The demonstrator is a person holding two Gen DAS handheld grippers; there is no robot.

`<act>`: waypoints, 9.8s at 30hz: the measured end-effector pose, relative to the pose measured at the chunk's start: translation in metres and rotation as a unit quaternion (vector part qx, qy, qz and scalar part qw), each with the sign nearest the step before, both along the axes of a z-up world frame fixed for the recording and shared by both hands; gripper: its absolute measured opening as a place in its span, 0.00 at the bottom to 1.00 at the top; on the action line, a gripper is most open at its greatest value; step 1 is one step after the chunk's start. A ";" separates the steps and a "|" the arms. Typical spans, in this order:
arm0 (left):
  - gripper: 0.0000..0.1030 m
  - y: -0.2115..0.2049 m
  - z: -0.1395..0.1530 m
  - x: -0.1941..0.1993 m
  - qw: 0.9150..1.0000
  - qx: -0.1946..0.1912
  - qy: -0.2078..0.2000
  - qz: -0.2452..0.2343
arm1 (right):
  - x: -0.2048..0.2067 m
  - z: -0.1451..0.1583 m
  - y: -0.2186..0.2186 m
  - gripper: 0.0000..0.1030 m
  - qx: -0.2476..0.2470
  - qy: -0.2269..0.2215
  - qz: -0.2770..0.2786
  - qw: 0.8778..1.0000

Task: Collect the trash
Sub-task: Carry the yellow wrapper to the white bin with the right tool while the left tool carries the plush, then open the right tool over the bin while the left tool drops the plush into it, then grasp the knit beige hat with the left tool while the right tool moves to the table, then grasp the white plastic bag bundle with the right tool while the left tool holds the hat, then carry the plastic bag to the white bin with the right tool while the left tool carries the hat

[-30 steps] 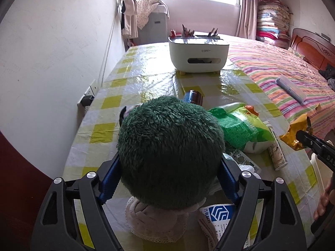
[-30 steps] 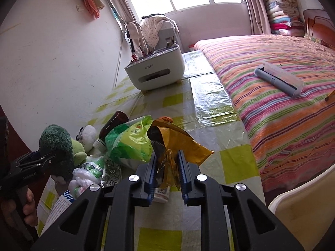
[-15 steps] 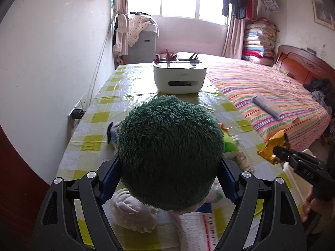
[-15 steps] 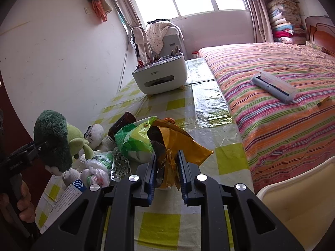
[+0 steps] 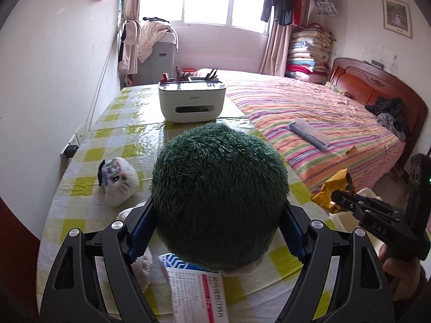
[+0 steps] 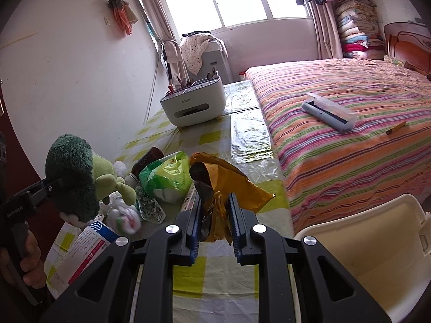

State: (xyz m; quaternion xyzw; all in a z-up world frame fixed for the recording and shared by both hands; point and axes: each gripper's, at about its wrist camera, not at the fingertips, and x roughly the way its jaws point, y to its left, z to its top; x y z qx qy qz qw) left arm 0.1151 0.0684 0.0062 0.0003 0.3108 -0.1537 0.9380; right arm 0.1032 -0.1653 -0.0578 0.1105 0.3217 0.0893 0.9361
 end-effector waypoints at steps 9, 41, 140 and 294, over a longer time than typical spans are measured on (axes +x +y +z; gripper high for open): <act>0.76 -0.025 0.004 -0.010 0.999 -0.021 -0.002 -0.036 | -0.017 0.003 -0.024 0.18 -0.005 -0.007 -0.019 1.000; 0.76 -0.169 -0.025 -0.066 0.984 0.004 0.033 -0.174 | -0.068 0.010 -0.123 0.18 0.001 -0.005 -0.116 0.993; 0.93 -0.075 -0.001 -0.061 0.994 0.041 -0.031 -0.099 | -0.048 0.026 -0.068 0.62 0.029 -0.052 -0.081 0.995; 0.54 -0.114 -0.059 -0.037 0.983 -0.003 0.127 -0.130 | -0.041 0.011 -0.056 0.35 -0.003 0.004 -0.036 0.999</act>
